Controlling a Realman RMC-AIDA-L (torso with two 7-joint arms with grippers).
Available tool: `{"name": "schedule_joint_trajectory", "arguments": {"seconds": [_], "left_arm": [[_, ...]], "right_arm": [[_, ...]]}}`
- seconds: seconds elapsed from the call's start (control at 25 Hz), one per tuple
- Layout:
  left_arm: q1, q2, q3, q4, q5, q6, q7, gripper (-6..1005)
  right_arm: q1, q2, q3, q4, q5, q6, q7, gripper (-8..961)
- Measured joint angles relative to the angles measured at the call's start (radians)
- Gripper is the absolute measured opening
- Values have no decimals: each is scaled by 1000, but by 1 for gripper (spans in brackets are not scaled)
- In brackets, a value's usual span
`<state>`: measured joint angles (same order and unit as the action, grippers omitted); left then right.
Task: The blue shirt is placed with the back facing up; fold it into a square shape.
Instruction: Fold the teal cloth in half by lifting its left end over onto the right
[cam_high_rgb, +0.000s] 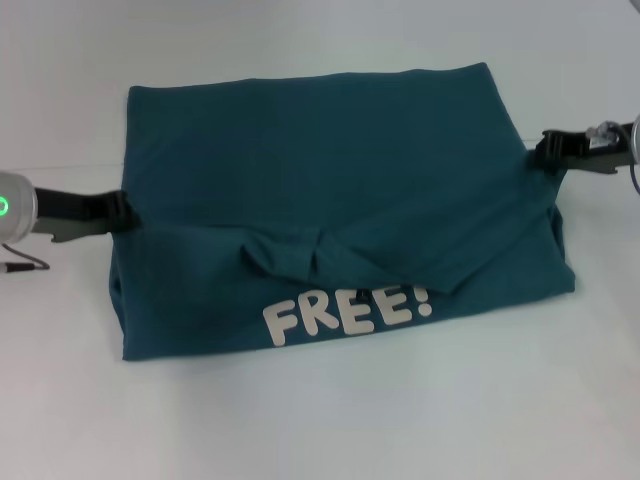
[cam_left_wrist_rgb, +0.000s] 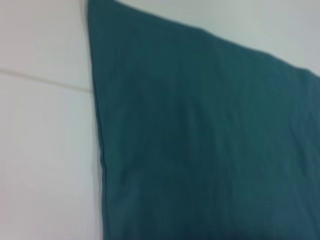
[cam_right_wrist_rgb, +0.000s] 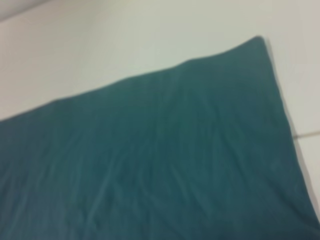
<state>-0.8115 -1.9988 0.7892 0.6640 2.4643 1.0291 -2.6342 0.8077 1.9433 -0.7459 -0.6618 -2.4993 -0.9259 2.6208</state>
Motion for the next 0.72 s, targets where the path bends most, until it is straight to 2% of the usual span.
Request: {"name": "schedule_joint_trajectory", "arguments": {"seconds": [0.4, 0.72], "left_arm": [[-35, 12, 2, 39, 3, -75, -39, -2], [-70, -3, 77, -30, 14, -238, -12, -2]], "right_arm": [[14, 5, 7, -50, 102, 33, 13, 32], [16, 14, -5, 7, 98, 152, 24, 32]]}}
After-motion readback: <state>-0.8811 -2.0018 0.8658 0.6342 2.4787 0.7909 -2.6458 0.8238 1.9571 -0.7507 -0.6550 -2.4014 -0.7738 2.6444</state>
